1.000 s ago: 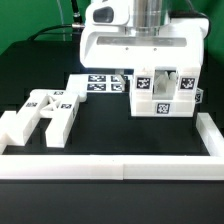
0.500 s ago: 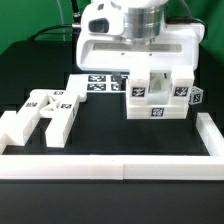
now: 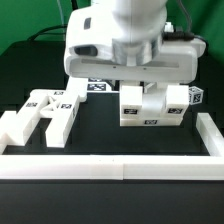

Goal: Assemble chair

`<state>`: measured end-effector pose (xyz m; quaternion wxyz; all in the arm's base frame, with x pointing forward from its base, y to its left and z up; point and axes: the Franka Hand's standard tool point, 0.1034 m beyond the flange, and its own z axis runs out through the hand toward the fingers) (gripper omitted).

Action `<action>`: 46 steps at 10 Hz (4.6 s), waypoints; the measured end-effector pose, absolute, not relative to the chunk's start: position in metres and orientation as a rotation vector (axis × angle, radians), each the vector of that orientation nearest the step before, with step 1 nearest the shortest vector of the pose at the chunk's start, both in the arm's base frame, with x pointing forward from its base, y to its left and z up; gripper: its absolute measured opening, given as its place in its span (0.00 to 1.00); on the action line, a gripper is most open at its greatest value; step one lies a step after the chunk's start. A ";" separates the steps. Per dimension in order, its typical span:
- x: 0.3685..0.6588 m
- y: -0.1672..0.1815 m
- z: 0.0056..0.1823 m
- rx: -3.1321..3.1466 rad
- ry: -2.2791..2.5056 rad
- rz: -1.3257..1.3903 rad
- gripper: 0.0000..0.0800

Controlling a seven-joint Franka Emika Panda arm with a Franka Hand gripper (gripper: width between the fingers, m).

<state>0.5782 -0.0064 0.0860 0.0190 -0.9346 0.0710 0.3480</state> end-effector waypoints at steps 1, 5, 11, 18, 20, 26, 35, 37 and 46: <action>0.576 -0.009 0.084 -2.867 0.221 1.173 0.41; 0.559 -0.003 0.090 -2.728 0.171 1.468 0.41; 0.538 -0.006 0.087 -2.686 0.198 1.517 0.41; 0.531 -0.011 0.071 -2.658 0.213 1.569 0.41; 0.536 -0.011 0.067 -2.689 0.210 1.518 0.41; 0.534 -0.015 0.064 -2.682 0.221 1.526 0.80; 0.537 -0.024 0.063 -2.687 0.242 1.496 0.81; 0.551 -0.026 0.065 -2.750 0.260 1.391 0.81; 0.591 -0.038 0.070 -3.056 0.165 0.452 0.81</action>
Offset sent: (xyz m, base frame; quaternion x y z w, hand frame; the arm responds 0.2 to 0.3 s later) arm 0.0144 0.0126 0.0089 -0.0048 -0.1370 -0.0463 0.9895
